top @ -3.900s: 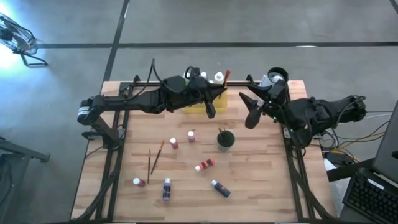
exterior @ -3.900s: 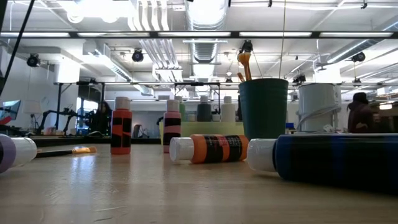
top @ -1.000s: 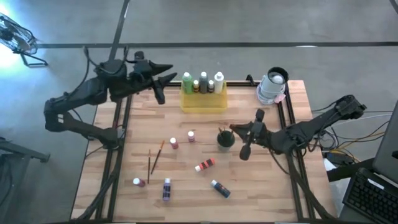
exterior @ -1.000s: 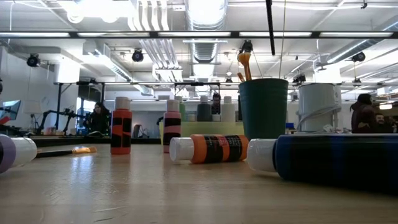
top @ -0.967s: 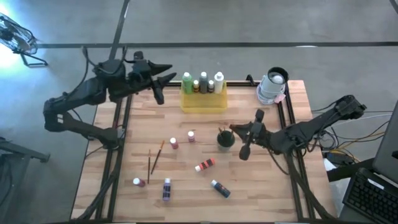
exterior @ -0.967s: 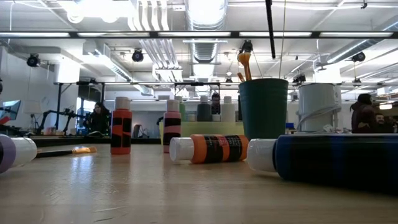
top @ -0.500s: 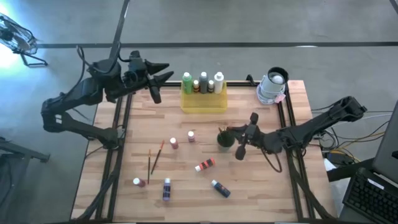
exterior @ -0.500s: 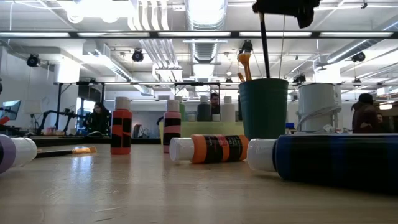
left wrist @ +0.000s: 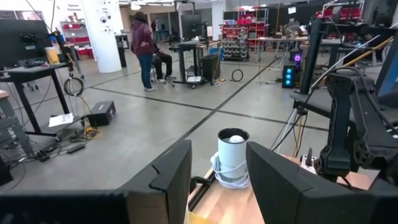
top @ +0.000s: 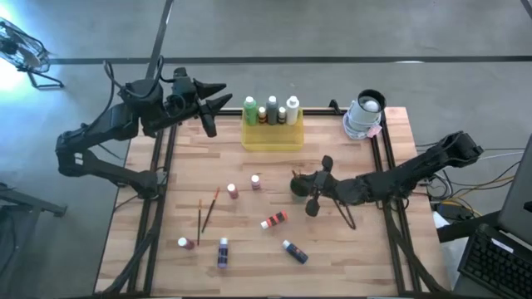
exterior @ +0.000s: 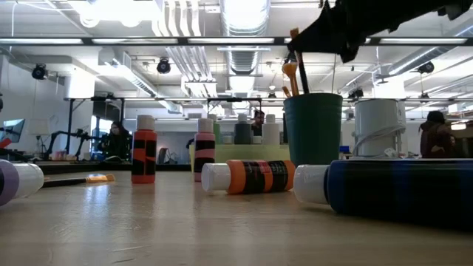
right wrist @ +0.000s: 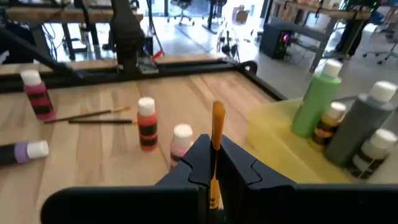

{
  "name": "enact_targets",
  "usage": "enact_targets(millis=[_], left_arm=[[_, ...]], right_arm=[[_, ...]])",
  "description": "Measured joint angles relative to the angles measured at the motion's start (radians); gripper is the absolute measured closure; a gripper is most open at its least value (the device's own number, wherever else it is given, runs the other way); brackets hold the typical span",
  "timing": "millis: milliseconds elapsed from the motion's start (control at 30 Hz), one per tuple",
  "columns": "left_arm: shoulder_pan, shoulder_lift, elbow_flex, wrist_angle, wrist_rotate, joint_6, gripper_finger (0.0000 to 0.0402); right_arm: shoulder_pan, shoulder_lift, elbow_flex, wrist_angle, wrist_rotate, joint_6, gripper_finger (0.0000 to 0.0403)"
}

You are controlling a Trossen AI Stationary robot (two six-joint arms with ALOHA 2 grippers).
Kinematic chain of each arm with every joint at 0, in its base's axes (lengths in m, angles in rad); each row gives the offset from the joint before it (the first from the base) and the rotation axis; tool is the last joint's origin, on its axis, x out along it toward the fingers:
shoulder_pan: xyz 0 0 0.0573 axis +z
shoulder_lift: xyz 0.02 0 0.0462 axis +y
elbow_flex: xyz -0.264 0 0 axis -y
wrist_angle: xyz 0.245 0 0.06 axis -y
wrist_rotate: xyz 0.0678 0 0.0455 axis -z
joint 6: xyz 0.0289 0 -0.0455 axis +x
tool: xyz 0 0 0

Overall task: Pick & Place Paint Supplies
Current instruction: Put the gold paint brush into the green cup

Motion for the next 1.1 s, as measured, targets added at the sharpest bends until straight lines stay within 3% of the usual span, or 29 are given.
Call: enact_targets(millis=[367,667,1100], left_arm=[[0.0,0.0,0.0,0.0,0.0,0.0,0.0243],[0.0,0.0,0.0,0.002,-0.001,0.0,0.0243],[0.0,0.0,0.0,0.002,-0.001,-0.001,0.0243]], right_arm=[[-0.023,0.157,-0.001,0.023,-0.023,0.078,0.0394],[-0.025,0.173,0.001,0.025,-0.018,0.104,0.0392],[-0.025,0.15,-0.003,-0.022,-0.02,0.093,0.0318]])
